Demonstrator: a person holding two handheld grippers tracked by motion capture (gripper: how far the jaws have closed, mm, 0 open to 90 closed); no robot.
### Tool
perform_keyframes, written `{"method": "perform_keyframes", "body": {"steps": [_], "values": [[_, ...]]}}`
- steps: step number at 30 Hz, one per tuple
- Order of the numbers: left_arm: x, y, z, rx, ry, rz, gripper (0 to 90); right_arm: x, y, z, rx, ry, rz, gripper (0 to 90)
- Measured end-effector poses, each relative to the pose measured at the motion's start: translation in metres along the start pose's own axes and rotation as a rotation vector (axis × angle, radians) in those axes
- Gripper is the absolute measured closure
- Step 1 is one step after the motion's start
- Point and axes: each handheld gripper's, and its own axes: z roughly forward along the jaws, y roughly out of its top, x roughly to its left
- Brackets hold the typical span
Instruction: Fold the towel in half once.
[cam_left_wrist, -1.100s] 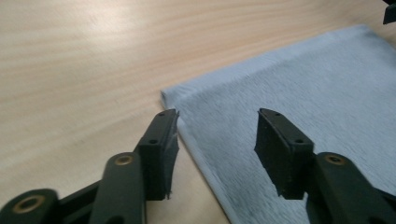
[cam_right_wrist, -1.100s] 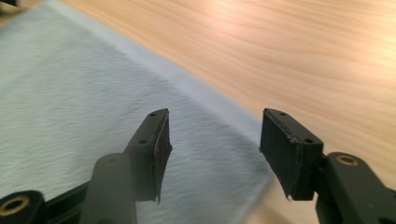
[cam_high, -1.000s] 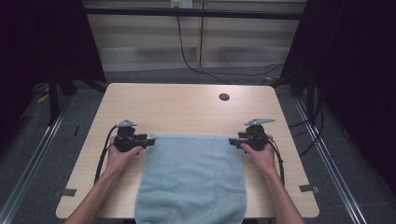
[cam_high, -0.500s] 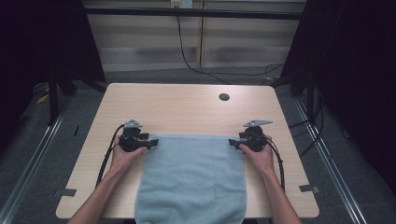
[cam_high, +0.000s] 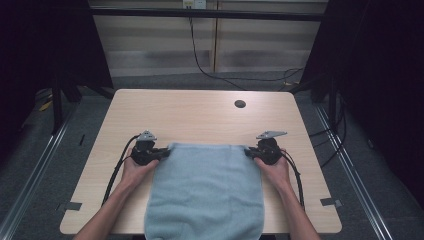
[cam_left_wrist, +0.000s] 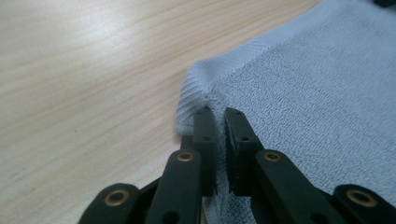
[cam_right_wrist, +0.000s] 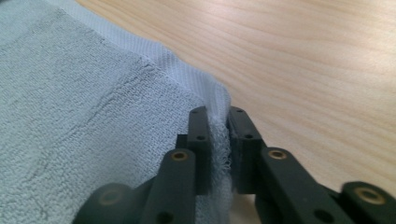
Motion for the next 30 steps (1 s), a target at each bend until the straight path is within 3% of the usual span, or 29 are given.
{"method": "perform_keyframes", "body": {"steps": [4, 6, 9, 11, 14, 16, 19, 23, 30], "values": [[0.002, 0.002, -0.005, -0.019, -0.023, -0.032, 85.2, -0.002, 0.001, -0.001, -0.006, 0.047, 0.037, 84.1], [0.001, 0.008, -0.014, -0.066, -0.036, -0.047, 85.5, -0.004, 0.005, -0.006, -0.031, 0.077, 0.057, 84.2], [0.001, 0.021, -0.03, -0.14, -0.06, -0.069, 85.6, -0.004, 0.02, -0.021, -0.095, 0.104, 0.066, 84.3], [0.002, 0.034, -0.042, -0.184, -0.072, -0.086, 85.6, -0.003, 0.034, -0.034, -0.127, 0.101, 0.047, 84.3], [0.001, 0.052, -0.058, -0.23, -0.073, -0.077, 85.7, -0.002, 0.057, -0.056, -0.201, 0.119, 0.047, 84.3], [-0.001, 0.066, -0.07, -0.261, -0.064, -0.057, 85.7, -0.005, 0.073, -0.074, -0.284, 0.155, 0.064, 84.4], [-0.001, 0.085, -0.085, -0.294, -0.048, -0.037, 85.7, -0.007, 0.091, -0.09, -0.303, 0.115, 0.036, 84.5], [0.003, 0.11, -0.1, -0.331, -0.023, -0.02, 85.8, -0.007, 0.118, -0.107, -0.34, 0.097, 0.005, 84.5], [0.01, 0.156, -0.12, -0.39, 0.029, -0.008, 85.8, -0.004, 0.169, -0.121, -0.368, 0.033, -0.042, 84.5]]}}
